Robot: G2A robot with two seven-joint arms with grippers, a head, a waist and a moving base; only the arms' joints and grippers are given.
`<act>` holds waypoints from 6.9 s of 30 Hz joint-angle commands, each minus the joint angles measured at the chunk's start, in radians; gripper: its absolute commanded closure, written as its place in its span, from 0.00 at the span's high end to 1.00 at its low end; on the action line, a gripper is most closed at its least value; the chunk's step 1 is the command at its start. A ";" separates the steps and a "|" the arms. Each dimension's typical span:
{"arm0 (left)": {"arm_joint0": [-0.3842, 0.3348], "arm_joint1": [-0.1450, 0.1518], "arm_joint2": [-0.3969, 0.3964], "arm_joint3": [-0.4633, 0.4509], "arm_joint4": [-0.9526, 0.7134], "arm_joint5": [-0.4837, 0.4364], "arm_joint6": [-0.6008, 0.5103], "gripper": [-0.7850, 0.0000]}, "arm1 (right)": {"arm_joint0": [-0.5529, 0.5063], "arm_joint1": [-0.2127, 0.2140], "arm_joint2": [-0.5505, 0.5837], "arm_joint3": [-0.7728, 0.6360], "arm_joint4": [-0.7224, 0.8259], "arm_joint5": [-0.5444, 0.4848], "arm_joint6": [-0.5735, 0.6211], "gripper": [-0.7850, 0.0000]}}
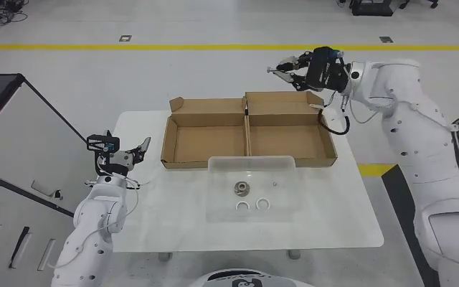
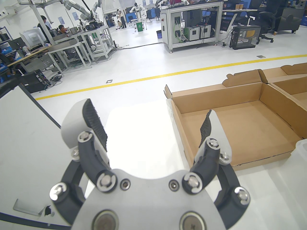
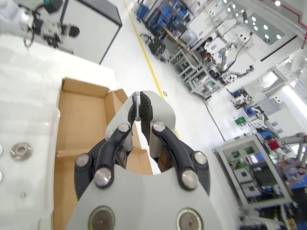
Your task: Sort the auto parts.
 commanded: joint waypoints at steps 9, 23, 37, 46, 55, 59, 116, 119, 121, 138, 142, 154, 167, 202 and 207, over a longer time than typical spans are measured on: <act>0.000 0.000 0.000 0.000 0.000 0.000 0.000 1.00 | 0.091 0.004 -0.132 0.070 -0.331 -0.053 -0.032 0.00; 0.000 0.000 0.000 0.000 0.000 0.000 0.000 1.00 | 0.392 0.017 -0.558 0.235 -0.628 -0.053 -0.301 0.00; 0.000 0.000 0.000 0.000 0.000 0.000 0.000 1.00 | 0.542 -0.068 -0.924 0.419 -0.695 -0.053 -0.352 0.00; 0.000 0.000 0.000 0.000 0.000 0.000 0.000 1.00 | 0.491 -0.118 -0.924 0.510 -0.790 -0.053 -0.333 0.00; 0.000 0.000 0.000 0.000 0.000 0.000 0.000 1.00 | 0.459 -0.161 -0.924 0.622 -0.872 -0.053 -0.363 0.00; 0.000 0.000 0.000 0.000 0.000 0.000 0.000 1.00 | 0.449 -0.183 -0.924 0.680 -0.909 -0.053 -0.373 0.00; 0.000 0.000 0.000 0.000 0.000 0.000 0.000 1.00 | 0.343 -0.342 -0.919 1.083 -0.821 0.011 -0.353 0.06; 0.000 0.000 0.000 0.000 0.000 0.000 0.000 1.00 | 0.342 -0.344 -0.920 1.088 -0.820 0.012 -0.358 0.08; 0.000 0.000 0.000 0.000 0.000 0.000 0.000 1.00 | 0.340 -0.345 -0.920 1.091 -0.819 0.014 -0.360 0.12; 0.000 0.000 0.000 0.000 0.000 0.000 0.000 1.00 | 0.380 -0.339 -0.919 1.074 -0.826 0.053 -0.396 1.00; 0.000 0.000 0.000 0.000 0.000 0.000 0.000 1.00 | 0.398 -0.330 -0.916 1.053 -0.830 0.063 -0.418 1.00; 0.000 0.000 0.000 0.000 0.000 0.000 0.000 1.00 | 0.444 -0.251 -0.915 0.891 -0.868 0.034 -0.552 1.00; 0.000 0.000 0.000 0.000 0.000 0.000 0.000 1.00 | 0.440 -0.073 -0.862 0.500 -0.832 -0.053 -0.437 1.00; 0.000 0.000 0.000 0.000 0.000 0.000 0.000 1.00 | 0.438 0.299 -0.924 -0.395 -0.322 -0.053 0.229 1.00; 0.000 0.000 0.000 0.000 0.000 0.000 0.000 1.00 | 0.438 0.299 -0.924 -0.395 -0.322 -0.053 0.229 1.00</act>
